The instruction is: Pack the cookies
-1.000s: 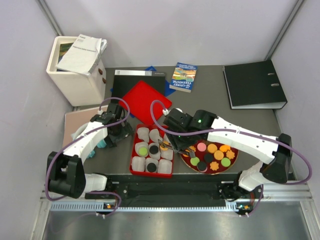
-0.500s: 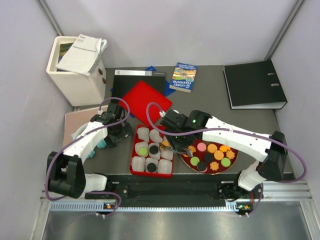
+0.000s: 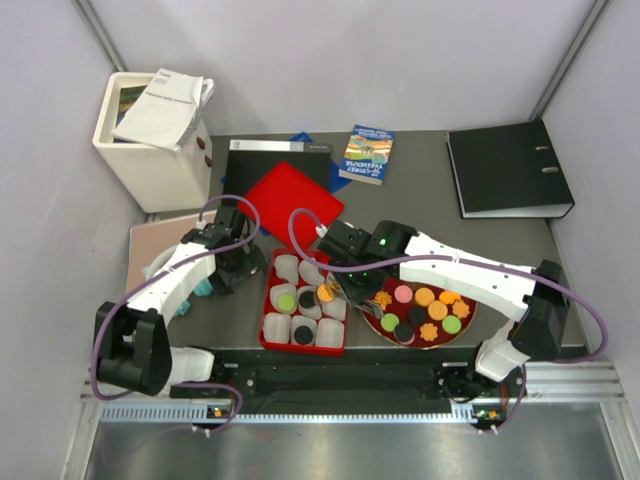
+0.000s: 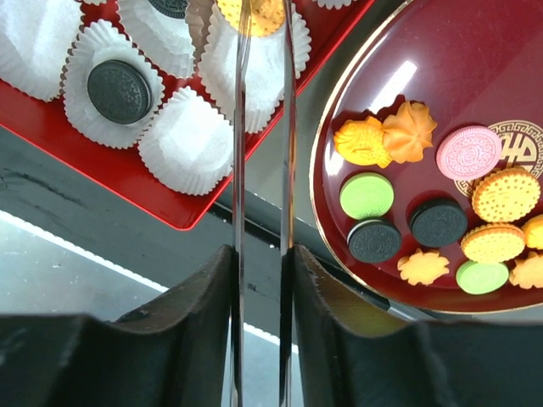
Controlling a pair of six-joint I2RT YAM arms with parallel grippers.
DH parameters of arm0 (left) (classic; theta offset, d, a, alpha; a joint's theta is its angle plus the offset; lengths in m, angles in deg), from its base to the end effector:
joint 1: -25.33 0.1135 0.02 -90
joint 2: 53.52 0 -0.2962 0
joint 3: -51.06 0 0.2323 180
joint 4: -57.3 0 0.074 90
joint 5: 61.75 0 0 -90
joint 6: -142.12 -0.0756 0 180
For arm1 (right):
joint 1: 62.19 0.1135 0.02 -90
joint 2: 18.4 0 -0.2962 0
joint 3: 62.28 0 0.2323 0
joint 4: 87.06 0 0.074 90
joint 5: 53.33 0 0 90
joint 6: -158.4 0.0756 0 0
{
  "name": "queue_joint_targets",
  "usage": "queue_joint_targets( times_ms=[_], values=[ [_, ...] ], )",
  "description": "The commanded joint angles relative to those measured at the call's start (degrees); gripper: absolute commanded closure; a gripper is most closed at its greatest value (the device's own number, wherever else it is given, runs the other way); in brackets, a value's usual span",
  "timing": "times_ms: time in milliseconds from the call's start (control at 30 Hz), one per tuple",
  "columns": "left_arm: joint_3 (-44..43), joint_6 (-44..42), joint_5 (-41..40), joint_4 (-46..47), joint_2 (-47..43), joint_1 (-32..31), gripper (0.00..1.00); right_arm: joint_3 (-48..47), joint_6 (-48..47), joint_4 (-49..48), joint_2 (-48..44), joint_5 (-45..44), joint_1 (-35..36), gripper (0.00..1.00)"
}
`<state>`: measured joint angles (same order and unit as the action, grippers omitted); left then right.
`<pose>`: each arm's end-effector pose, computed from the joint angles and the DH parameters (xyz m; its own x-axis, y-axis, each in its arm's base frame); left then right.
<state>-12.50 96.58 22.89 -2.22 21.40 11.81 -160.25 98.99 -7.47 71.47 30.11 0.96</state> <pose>0.2151 -0.0445 0.2127 -0.7979 -0.5254 -0.2956 -0.4985 0.8507 -0.1664 0.1417 0.2608 0.3010 -0.8114 -0.4835 -0.3284 -0.5309 0.8447 0.0683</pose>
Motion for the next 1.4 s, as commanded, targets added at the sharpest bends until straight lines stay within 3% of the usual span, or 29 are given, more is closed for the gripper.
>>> queue_joint_targets(
  times_ms=[0,133,267,633,1133,1367],
  values=[
    [-0.4,-0.4,-0.3,1.2,0.0,0.2,0.01,-3.9,-0.4,-0.3,-0.6,0.3,0.3,0.71],
    [-0.3,-0.3,-0.2,1.4,0.1,0.2,0.01,-4.9,-0.4,0.3,-1.0,-0.3,0.3,0.71],
    [-0.2,-0.3,0.0,1.6,0.1,0.2,0.01,-5.4,-0.4,0.7,-0.6,-0.3,0.2,0.57],
    [0.1,-0.3,-0.2,1.6,-0.4,0.2,0.01,-5.2,-0.5,-0.5,1.6,-0.9,0.2,0.56],
    [0.2,-0.3,-0.1,1.8,-0.3,0.2,0.01,-5.2,-0.4,-0.1,0.4,-0.8,0.2,0.73],
    [0.3,-0.3,-0.1,1.8,-0.4,0.2,0.01,-7.3,0.5,2.3,-1.6,-2.6,0.3,0.74]
  ],
)
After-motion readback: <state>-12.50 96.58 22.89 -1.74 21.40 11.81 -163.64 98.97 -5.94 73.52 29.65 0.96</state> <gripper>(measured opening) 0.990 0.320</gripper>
